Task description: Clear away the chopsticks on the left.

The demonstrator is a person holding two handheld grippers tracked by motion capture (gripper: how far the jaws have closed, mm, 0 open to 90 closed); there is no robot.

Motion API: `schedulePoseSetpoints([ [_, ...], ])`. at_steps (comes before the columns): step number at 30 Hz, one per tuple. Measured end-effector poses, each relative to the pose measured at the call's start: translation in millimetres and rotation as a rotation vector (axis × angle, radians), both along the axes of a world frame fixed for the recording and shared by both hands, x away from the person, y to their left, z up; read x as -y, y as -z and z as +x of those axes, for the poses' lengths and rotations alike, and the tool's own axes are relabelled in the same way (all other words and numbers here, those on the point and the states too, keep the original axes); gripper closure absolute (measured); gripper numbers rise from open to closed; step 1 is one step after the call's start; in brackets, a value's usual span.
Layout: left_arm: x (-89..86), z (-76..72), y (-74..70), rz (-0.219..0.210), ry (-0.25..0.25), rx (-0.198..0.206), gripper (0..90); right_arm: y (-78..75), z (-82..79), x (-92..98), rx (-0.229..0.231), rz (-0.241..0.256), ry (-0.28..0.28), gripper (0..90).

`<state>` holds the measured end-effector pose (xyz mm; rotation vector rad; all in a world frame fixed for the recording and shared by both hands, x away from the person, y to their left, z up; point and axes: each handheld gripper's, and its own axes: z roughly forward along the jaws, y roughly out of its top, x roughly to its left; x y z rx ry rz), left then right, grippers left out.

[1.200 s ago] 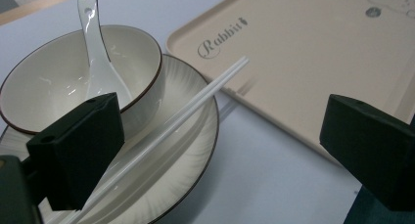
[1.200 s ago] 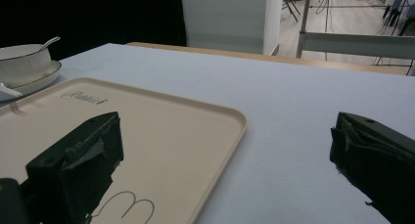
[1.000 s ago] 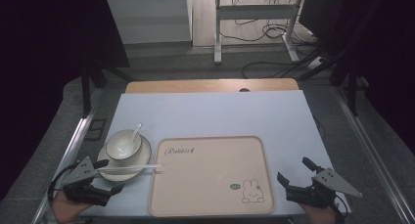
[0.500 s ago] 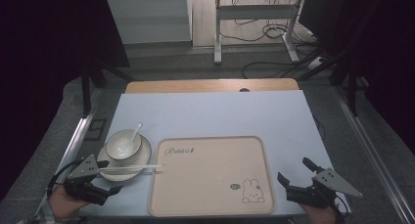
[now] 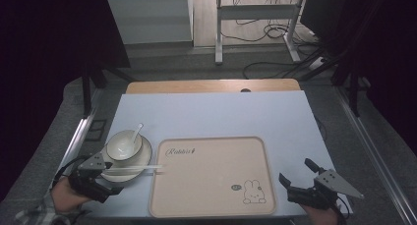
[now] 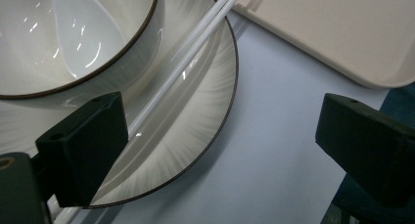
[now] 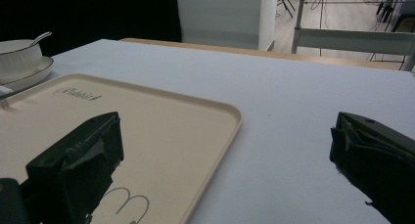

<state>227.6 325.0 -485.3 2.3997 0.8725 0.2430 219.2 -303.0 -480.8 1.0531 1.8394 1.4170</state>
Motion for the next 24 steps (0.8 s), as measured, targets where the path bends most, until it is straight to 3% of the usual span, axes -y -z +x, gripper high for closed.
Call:
schedulePoseSetpoints([
  [7,2.2,-1.9,-0.8,0.036,-0.022,0.008,6.4,-0.2,0.8,2.2,-0.012,0.003,0.002,0.0],
  [13,6.7,-0.5,-3.1,0.057,-0.029,-0.014,6.8,-0.1,1.2,1.5,-0.019,0.002,-0.005,0.0],
  [19,11.4,6.7,-3.7,0.107,-0.018,-0.040,12.8,-0.2,1.0,1.0,-0.020,0.005,-0.010,0.0],
  [22,14.4,7.9,-3.0,0.146,-0.019,-0.037,16.4,-0.7,1.1,2.0,-0.016,0.008,-0.012,0.0],
  [23,15.4,7.6,-3.2,0.166,-0.022,-0.019,23.5,-0.6,1.1,2.5,-0.018,0.018,-0.018,0.0],
  [24,15.4,7.6,-3.2,0.166,-0.022,-0.019,24.7,-0.6,1.1,2.5,-0.018,0.018,-0.018,0.0],
])
